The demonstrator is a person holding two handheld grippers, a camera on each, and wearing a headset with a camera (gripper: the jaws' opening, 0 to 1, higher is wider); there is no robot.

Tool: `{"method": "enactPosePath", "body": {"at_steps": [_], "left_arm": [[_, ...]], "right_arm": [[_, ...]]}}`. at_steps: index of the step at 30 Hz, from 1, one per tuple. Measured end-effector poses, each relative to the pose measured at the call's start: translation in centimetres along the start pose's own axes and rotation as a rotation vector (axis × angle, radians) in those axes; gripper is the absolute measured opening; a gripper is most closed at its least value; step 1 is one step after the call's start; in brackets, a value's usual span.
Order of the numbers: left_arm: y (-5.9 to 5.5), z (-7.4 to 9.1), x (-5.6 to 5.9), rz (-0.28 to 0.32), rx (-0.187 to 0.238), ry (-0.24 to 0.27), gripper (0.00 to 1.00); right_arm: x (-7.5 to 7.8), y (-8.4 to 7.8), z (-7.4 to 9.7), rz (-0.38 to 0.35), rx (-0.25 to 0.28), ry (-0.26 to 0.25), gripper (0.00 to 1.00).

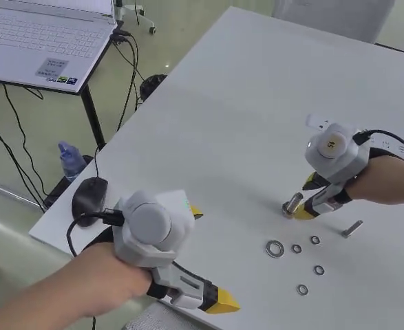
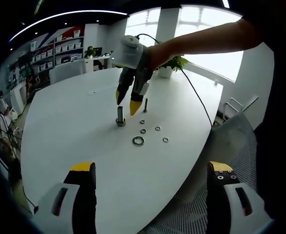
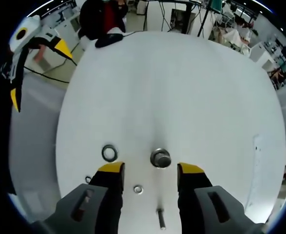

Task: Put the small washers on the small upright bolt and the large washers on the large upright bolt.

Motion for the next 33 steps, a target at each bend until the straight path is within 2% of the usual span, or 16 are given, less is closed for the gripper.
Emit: {"method": "enactPosePath", "body": {"at_steps": [10,23,25,29,33], "left_arm": [[-0.9,0.0,0.8,0.007,-0.022,-0.012,0.93],[-1.0,0.4,0.3,0.012,-0.022,-0.001,0.91],[-1.0,0.4,0.3,0.013,-0.021,-0.001,0.91],[-1.1,0.2,0.4,0.014,-0.023,-0.004,0.91],[-1.2,0.2,0.6,0.014,-0.029,-0.007,0.91]], "right_arm": [[-1.8,0.3,0.3,0.012,0.015,0.016,0.44],[-4.7,-1.1,-0.3,0.011,0.007,0.038,0.44],[-4.5,-1.2,-0.5,0.011,0.005,0.041,0.44],[-5.5,-1.5,-0.6,0.013,0.004,0.05,0.44],[-5.8,-2.0,-1.0,0.026,-0.002,0.053,0.44]]}}
Point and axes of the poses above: the centre of the closed fingertips' face, and the gripper's own axes: z roughly backward along the fingers, x roughly to its right, y roughly out of its top, the point moved 4 cm from there along z, roughly backward along the fingers, and after that the axes turned 14 degrees about -z, right-handed, at the moved point
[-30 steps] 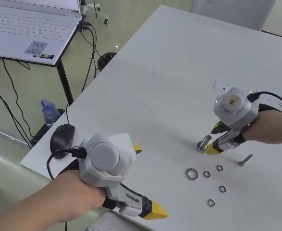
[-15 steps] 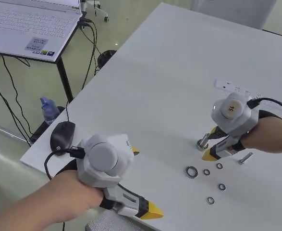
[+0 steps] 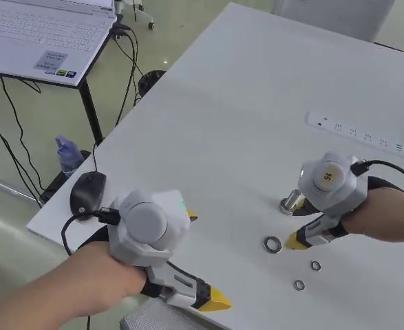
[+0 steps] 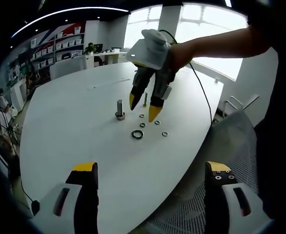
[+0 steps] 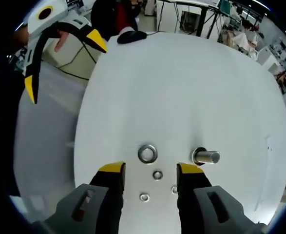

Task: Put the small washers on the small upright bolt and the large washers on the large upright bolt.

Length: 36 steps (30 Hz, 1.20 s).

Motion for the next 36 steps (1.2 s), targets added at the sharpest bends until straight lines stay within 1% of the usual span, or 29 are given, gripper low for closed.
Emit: {"method": "enactPosePath", "body": {"at_steps": [5,10,15,19,23,29,36], "left_arm": [[0.1,0.1,-0.1,0.001,0.0,0.005,0.91],[0.3,0.2,-0.2,-0.003,0.005,0.009,0.91],[0.5,0.1,-0.2,-0.004,0.003,0.01,0.91],[0.8,0.0,-0.2,-0.003,0.012,0.009,0.91],[0.7,-0.1,-0.2,-0.01,0.005,0.002,0.91],[0.6,0.0,-0.4,-0.007,0.002,0.003,0.9],[0.5,-0.1,-0.3,-0.008,-0.006,-0.004,0.9]], "right_arm": [[-0.3,-0.5,-0.6,0.0,-0.005,0.006,0.44],[-0.3,-0.5,-1.0,-0.01,0.003,0.005,0.43],[-0.2,-0.6,-2.0,-0.015,0.009,0.012,0.43],[-0.2,-0.5,-2.7,-0.015,0.013,0.005,0.42],[-0.3,-0.6,-3.8,-0.016,0.006,-0.003,0.42],[-0.3,-0.6,-4.7,-0.007,-0.002,-0.011,0.42],[-0.2,-0.6,-5.6,-0.008,-0.017,-0.022,0.4]]}}
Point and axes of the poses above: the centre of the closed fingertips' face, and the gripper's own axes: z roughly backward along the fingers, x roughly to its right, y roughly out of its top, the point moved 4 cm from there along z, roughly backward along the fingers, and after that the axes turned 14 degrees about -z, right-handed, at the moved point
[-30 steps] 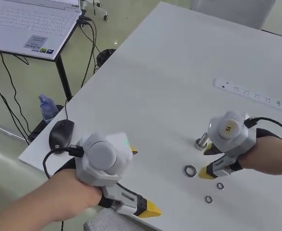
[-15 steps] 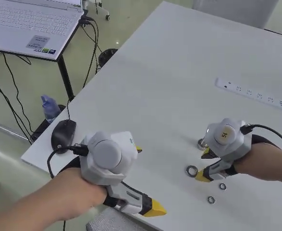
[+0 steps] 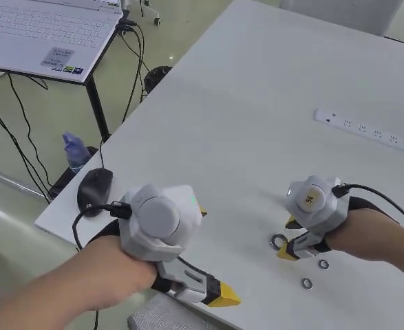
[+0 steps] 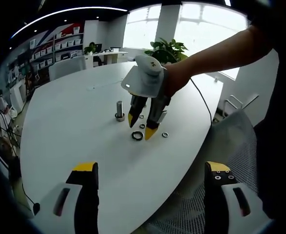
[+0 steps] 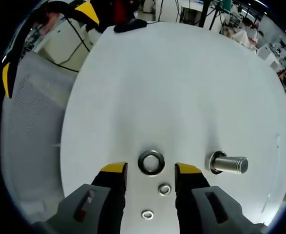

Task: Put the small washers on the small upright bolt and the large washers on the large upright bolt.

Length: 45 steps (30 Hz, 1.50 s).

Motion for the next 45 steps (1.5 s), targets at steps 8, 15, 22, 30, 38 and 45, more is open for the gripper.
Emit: {"method": "enactPosePath", "body": {"at_steps": [8,15,22,30,38,45], "left_arm": [[-0.1,0.1,0.0,0.001,-0.005,0.0,0.9],[-0.2,0.1,0.2,0.009,-0.001,-0.003,0.89],[-0.6,0.3,0.3,0.004,-0.014,-0.006,0.87],[0.0,0.8,0.4,-0.012,-0.023,0.002,0.87],[0.1,0.9,0.3,-0.009,-0.017,0.016,0.86],[-0.1,0.6,1.1,-0.009,-0.019,0.004,0.83]], "right_arm": [[0.0,0.0,-0.3,0.008,-0.004,-0.009,0.39],[0.0,-0.2,-0.6,0.019,-0.009,-0.017,0.37],[0.0,-0.3,-0.6,0.04,-0.024,-0.019,0.37],[-0.2,-0.3,-0.6,0.053,-0.027,-0.016,0.35],[-0.7,-0.3,-0.8,0.079,-0.055,-0.022,0.25],[-0.9,-0.1,-0.7,0.065,-0.087,-0.044,0.22]]}}
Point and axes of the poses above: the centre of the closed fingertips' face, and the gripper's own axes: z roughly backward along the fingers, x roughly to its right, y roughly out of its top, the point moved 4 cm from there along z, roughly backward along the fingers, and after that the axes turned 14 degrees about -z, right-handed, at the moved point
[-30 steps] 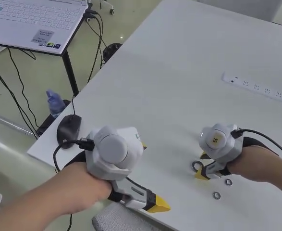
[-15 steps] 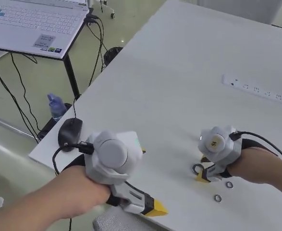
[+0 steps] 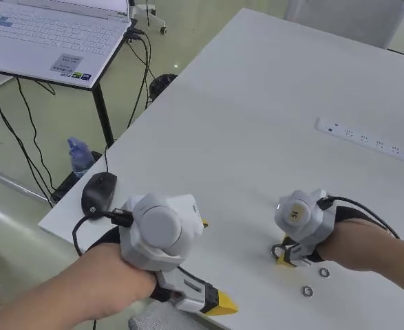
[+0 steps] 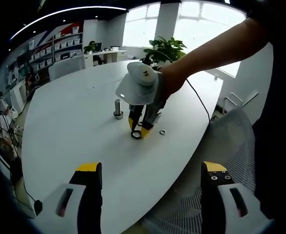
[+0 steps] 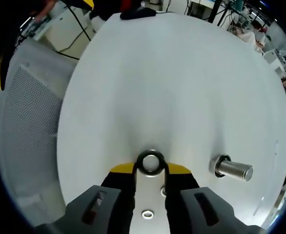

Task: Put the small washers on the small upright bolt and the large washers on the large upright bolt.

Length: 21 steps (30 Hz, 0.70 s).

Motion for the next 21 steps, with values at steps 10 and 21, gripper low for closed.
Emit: {"method": "enactPosePath", "body": {"at_steps": [10,21], "left_arm": [[0.4,1.2,-0.5,0.004,0.012,0.033,0.84],[0.2,1.6,-0.6,0.008,0.012,0.059,0.86]], "right_arm": [[0.3,-0.3,0.1,-0.043,0.029,0.002,0.2],[0.3,-0.3,0.2,-0.047,0.02,0.01,0.21]]}}
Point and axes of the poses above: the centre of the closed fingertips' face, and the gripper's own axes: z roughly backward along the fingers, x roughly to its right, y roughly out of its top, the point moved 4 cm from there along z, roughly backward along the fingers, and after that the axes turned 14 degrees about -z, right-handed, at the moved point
